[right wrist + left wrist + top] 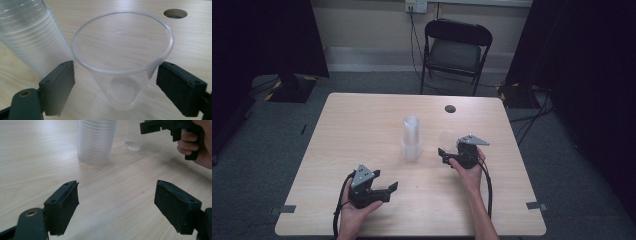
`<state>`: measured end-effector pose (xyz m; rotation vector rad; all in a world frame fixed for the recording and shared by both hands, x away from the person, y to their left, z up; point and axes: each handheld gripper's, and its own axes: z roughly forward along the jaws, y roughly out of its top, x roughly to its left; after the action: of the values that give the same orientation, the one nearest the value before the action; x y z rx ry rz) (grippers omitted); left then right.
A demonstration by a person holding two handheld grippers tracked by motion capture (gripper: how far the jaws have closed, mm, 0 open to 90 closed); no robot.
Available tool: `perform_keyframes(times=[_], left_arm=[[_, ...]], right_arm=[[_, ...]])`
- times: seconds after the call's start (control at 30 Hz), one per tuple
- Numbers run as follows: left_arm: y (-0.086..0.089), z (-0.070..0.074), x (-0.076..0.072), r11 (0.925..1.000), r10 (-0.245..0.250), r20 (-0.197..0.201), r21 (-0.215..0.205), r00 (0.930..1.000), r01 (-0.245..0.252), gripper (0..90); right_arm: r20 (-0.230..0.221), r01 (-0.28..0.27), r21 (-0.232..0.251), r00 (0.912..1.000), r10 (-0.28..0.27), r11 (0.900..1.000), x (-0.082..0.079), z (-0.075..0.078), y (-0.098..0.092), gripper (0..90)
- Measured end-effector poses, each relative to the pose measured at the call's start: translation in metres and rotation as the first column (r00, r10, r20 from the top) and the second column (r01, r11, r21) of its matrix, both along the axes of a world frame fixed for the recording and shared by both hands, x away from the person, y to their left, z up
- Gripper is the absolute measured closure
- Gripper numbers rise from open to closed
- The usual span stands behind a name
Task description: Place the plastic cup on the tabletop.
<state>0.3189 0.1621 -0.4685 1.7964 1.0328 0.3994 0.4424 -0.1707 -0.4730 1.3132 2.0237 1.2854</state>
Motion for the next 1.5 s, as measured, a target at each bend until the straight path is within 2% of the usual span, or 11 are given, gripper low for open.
perform_keyframes(times=[0.1, 0.27, 0.53, 0.77, 0.93, 1.03, 1.1, 1.17, 1.27, 1.33, 1.5], left_arm=[[0.001, 0.000, 0.001, 1.0000, 0.009, 0.002, -0.003, 1.0000, -0.009, 19.7], [0.002, 0.000, 0.000, 0.9999, 0.010, 0.002, 0.003, 0.9999, -0.010, 19.4], [0.007, -0.001, 0.000, 0.9998, 0.021, -0.001, 0.002, 0.9998, -0.021, 18.8], [0.010, -0.002, -0.001, 0.9993, 0.034, 0.000, -0.014, 0.9994, -0.034, 17.4], [0.012, -0.005, -0.003, 0.9987, 0.042, -0.007, -0.028, 0.9991, -0.042, 16.8], [0.013, -0.006, -0.004, 0.9987, 0.046, -0.008, -0.021, 0.9989, -0.046, 16.8], [0.016, -0.008, -0.005, 0.9985, 0.052, -0.010, -0.016, 0.9986, -0.052, 16.8], [0.017, -0.010, -0.005, 0.9975, 0.065, -0.015, -0.028, 0.9978, -0.065, 16.9], [0.020, -0.011, -0.006, 0.9973, 0.070, -0.017, -0.024, 0.9974, -0.070, 17.1], [0.022, -0.012, -0.008, 0.9972, 0.070, -0.011, -0.024, 0.9975, -0.071, 17.2], [0.029, -0.015, -0.010, 0.9954, 0.092, -0.011, -0.025, 0.9957, -0.093, 17.5]], right_arm=[[-0.011, 0.003, -0.001, 0.9999, -0.003, 1.000, -0.007, -0.001, -0.002, 15.1], [-0.003, 0.008, 0.003, 1.0000, -0.008, 1.000, -0.015, 0.000, -0.004, 15.7], [-0.002, 0.011, 0.013, 0.9999, -0.011, 1.000, -0.038, -0.001, -0.009, 16.3], [0.021, 0.002, 0.026, 0.9998, -0.002, 1.000, -0.061, 0.002, -0.008, 17.1], [0.014, -0.001, 0.042, 0.9999, 0.001, 0.999, -0.076, 0.000, -0.006, 17.2], [0.008, -0.001, 0.052, 1.0000, 0.001, 0.999, -0.083, -0.001, -0.005, 17.4], [-0.003, 0.001, 0.071, 1.0000, 0.000, 0.998, -0.096, -0.004, -0.005, 17.5], [-0.013, 0.006, 0.086, 0.9999, -0.005, 0.996, -0.103, -0.006, -0.004, 17.5], [-0.014, 0.013, 0.092, 0.9998, -0.012, 0.996, -0.113, -0.011, -0.002, 17.4], [-0.031, 0.018, 0.125, 0.9994, -0.014, 0.992, -0.120, -0.017, -0.002, 17.4], [-0.037, 0.035, 0.111, 0.9988, -0.031, 0.993, -0.132, -0.022, -0.003, 17.3]])
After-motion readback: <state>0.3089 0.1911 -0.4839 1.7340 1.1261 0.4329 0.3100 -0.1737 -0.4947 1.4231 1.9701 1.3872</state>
